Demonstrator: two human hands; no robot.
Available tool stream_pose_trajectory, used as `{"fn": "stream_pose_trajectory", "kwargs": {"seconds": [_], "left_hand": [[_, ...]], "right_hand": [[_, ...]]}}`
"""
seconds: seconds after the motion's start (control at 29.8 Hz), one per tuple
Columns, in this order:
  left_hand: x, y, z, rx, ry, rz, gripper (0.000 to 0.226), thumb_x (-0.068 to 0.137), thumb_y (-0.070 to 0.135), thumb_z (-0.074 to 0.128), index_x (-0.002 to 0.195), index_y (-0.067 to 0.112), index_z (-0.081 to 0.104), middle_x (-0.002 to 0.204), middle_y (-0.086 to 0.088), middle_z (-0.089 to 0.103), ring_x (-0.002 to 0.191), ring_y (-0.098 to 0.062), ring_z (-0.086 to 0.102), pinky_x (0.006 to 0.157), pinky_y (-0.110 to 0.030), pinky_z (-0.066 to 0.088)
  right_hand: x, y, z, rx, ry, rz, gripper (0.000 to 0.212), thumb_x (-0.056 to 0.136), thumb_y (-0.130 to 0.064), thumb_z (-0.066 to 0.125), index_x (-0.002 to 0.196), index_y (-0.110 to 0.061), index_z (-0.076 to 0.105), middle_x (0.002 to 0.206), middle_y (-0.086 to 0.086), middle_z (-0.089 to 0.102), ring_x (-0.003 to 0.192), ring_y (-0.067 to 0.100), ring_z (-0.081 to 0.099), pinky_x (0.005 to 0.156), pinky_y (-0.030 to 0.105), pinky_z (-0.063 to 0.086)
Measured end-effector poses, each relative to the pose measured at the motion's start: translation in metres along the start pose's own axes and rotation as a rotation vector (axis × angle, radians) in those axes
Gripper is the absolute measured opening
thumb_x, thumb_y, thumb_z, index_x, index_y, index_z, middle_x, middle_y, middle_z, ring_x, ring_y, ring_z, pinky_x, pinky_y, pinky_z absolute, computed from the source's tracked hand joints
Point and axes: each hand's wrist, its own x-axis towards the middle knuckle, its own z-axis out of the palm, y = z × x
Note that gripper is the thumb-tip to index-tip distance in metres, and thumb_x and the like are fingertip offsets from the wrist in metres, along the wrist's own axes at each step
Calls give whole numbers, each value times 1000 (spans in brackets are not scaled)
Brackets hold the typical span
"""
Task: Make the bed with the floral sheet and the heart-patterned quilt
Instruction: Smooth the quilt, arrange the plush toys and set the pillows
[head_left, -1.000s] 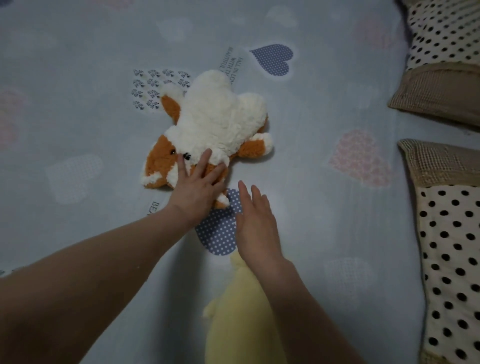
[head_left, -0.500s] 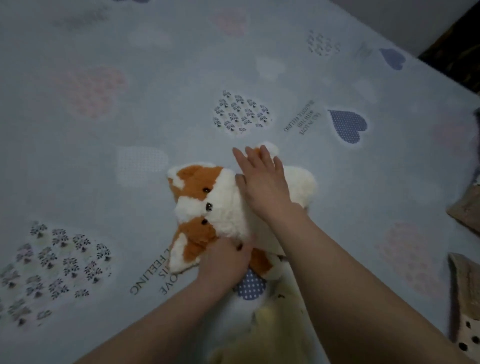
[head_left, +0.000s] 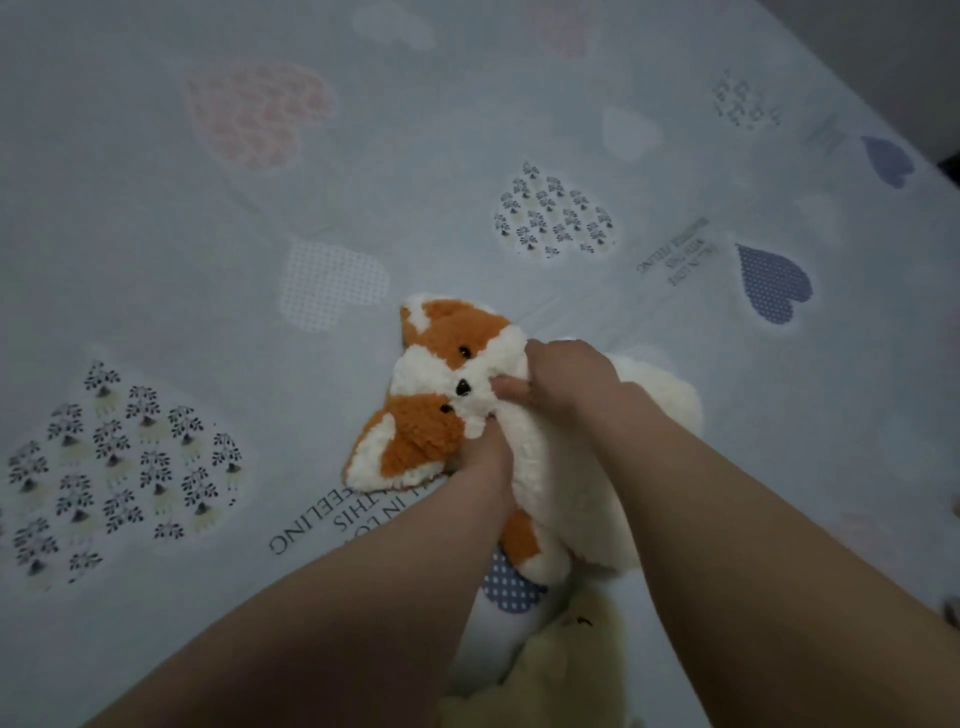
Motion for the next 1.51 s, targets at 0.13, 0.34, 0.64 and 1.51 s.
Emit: {"fn": "stream_pose_trajectory", "kwargs": {"seconds": [0.13, 0.34, 0.64, 1.51], "left_hand": [[-45, -2, -15, 41, 196, 237, 72, 99, 52, 42, 153, 10, 20, 150, -16, 39, 134, -36, 42, 112, -46, 35], [-154, 11, -38, 448, 309, 622, 48, 102, 50, 29, 132, 13, 32, 125, -15, 59, 107, -36, 60, 89, -43, 46], [-372, 36, -58, 930, 278, 1105, 66, 102, 50, 27, 154, 20, -1, 139, -10, 37, 105, -36, 58, 75, -39, 45], [-684, -117, -43, 1279, -597, 1900, 67, 102, 48, 25, 155, 25, -9, 133, -22, 38, 103, -39, 54, 82, -46, 50]], "right_hand": [[-54, -11, 0, 184, 244, 101, 60, 96, -64, 38, 117, -10, 54, 108, 14, 66, 102, 33, 59, 74, 36, 33], [-148, -35, -30, 416, 410, 266, 52, 100, -52, 32, 118, -6, 49, 112, 17, 62, 105, 32, 53, 89, 39, 37], [-341, -47, -127, 560, 620, 503, 56, 101, -49, 24, 126, -4, 45, 112, 17, 60, 105, 31, 52, 90, 40, 38], [-717, -94, -162, 536, 911, 1536, 49, 105, -38, 27, 120, 1, 53, 115, 19, 65, 111, 30, 53, 93, 42, 38]]}}
